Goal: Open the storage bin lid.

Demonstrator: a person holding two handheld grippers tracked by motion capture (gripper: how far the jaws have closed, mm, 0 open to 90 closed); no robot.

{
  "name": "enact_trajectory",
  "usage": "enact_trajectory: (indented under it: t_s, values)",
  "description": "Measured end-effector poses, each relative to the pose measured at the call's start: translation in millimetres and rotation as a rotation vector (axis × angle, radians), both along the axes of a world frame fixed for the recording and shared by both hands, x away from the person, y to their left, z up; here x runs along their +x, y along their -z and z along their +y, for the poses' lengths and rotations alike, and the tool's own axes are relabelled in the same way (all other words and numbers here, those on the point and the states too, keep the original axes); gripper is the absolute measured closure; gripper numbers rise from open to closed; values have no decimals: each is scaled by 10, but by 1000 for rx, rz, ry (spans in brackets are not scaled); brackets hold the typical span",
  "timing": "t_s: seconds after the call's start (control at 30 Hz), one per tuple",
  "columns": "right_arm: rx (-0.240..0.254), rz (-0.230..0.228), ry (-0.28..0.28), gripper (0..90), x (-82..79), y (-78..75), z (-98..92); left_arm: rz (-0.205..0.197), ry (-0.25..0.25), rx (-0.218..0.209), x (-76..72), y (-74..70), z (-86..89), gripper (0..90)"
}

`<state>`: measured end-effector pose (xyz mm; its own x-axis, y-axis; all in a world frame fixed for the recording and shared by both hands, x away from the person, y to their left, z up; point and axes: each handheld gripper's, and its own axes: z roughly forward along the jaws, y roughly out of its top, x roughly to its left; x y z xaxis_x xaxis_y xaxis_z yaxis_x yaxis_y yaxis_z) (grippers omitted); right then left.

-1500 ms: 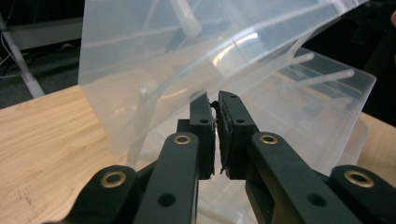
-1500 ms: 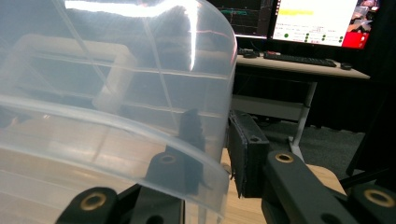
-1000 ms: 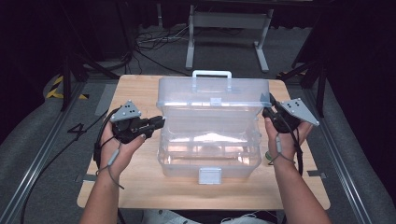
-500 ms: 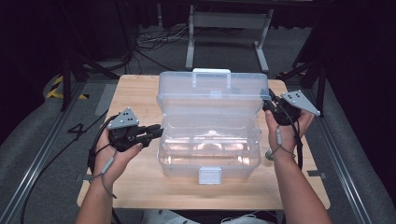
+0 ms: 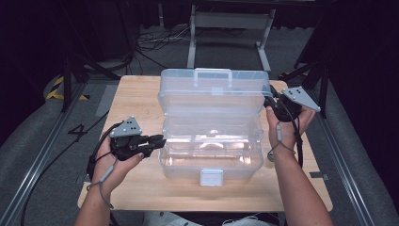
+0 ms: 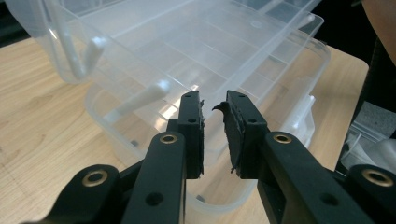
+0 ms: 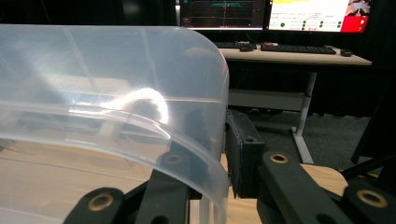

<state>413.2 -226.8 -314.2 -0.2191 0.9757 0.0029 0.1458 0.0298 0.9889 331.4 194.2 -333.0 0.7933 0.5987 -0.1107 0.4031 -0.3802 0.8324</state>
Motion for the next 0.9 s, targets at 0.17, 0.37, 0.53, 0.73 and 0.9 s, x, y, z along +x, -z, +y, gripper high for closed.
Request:
enact_trajectory:
  t_s: [0.17,0.37,0.53,0.73,0.9]
  values:
    - [-1,4,4,787,29,-15,7,23,30,16,0,47,-26,770]
    - [-5,17,0,786,94,-39,2,75,91,-2,-8,116,-45,770]
    - [-3,24,-6,784,138,-48,-10,111,139,24,-17,195,-91,769]
    - [-3,38,-11,781,180,-67,-11,127,179,58,-2,274,-170,754]
    - [8,34,-13,782,201,-55,-20,155,211,76,34,366,-229,747]
